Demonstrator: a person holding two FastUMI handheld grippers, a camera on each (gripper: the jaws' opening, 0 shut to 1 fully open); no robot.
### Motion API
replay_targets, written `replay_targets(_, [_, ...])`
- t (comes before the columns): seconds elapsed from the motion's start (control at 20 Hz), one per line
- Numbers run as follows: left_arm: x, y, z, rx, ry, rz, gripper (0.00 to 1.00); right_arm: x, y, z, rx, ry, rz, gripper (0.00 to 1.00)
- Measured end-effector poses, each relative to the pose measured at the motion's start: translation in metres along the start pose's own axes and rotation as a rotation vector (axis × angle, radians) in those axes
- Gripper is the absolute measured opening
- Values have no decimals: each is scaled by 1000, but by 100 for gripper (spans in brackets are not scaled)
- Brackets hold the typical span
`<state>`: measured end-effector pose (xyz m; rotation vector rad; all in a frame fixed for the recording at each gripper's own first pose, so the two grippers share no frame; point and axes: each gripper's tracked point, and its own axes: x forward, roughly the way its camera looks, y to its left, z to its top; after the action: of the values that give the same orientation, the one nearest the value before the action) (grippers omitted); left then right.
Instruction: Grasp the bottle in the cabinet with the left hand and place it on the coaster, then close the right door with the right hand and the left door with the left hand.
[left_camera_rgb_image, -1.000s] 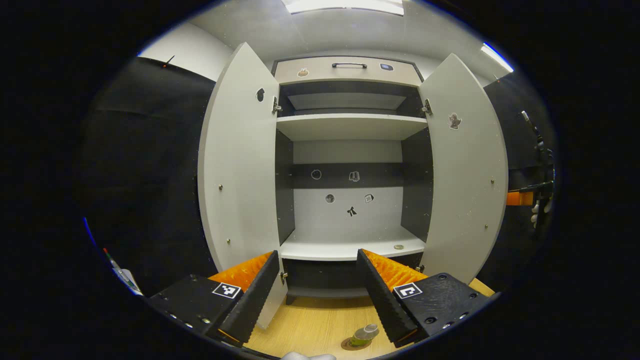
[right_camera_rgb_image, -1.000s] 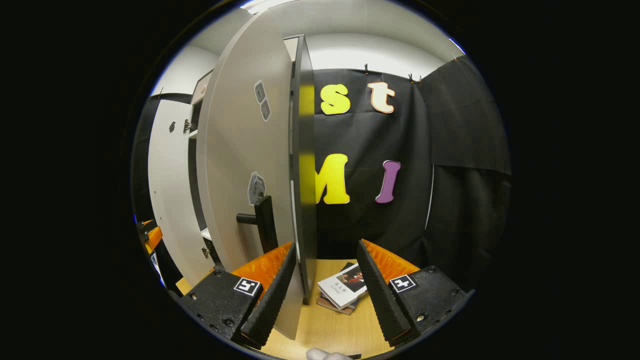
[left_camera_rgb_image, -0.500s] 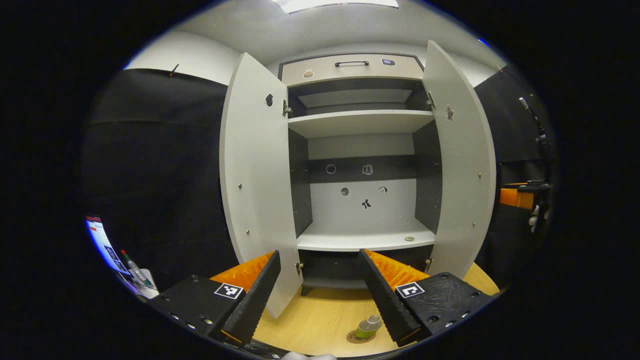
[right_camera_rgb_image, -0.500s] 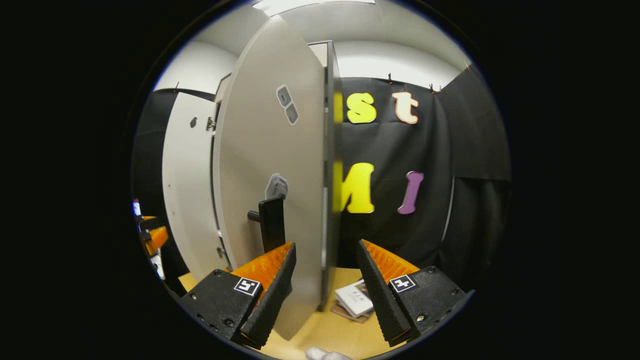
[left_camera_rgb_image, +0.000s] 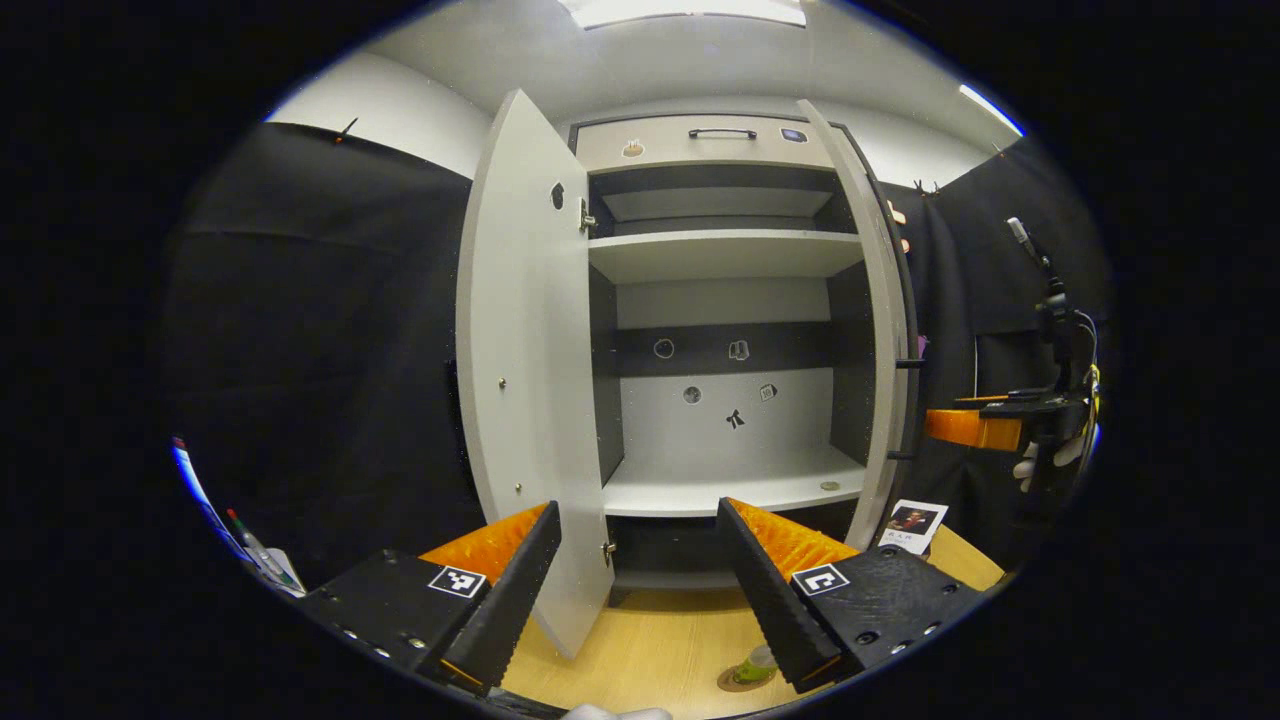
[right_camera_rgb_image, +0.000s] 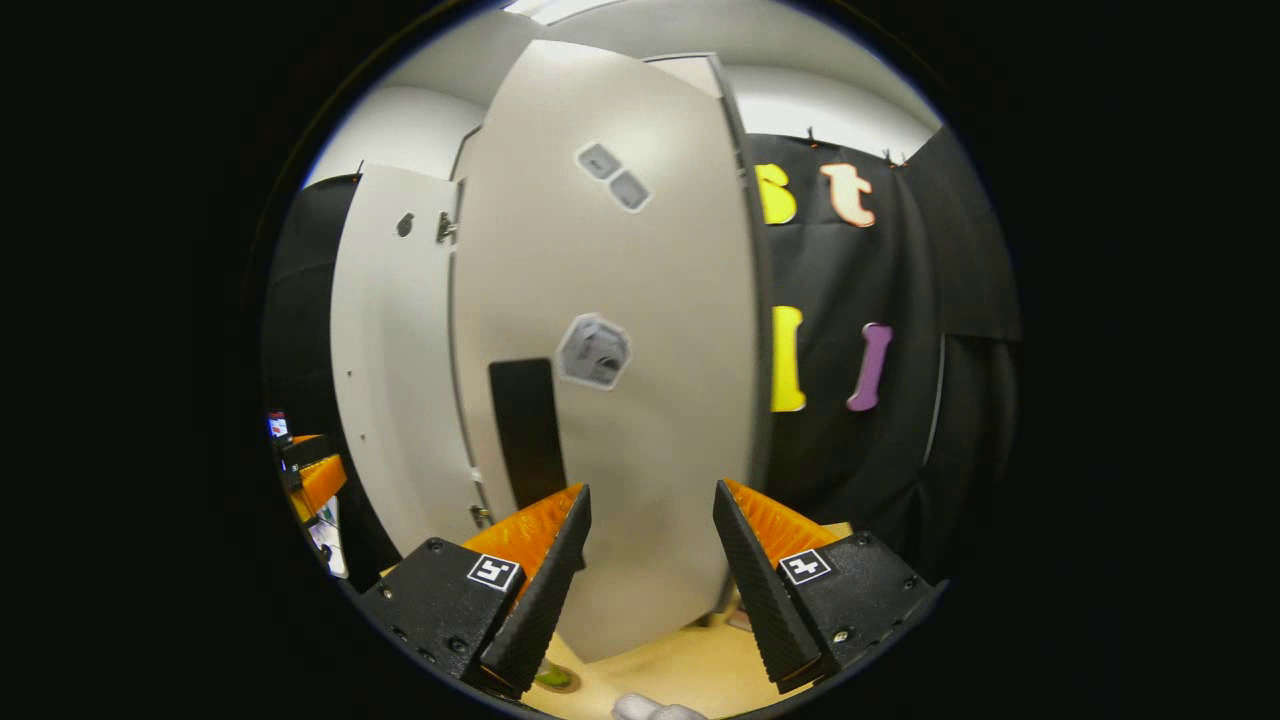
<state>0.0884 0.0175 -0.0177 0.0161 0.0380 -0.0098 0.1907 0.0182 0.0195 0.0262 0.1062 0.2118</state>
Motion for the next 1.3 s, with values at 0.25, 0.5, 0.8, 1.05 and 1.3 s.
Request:
replay_targets(0.25, [10, 28, 0, 13, -20, -21, 95, 2, 22, -10, 13, 31, -17, 78])
replay_targets(0.5, [27, 72, -2, 18, -29, -15, 96, -14, 36, -5, 7, -6, -53, 78])
replay_targets(0.8, [46, 162, 11, 2, -76, 79, 96, -40, 40, -9, -58, -36, -171, 82])
replay_targets(1.05, [63, 229, 24, 23, -119, 172, 95, -52, 49, -29, -65, -1, -205, 82])
replay_targets(1.3, [94, 236, 20, -16, -121, 159, 95, -68, 44, -37, -86, 43, -254, 82])
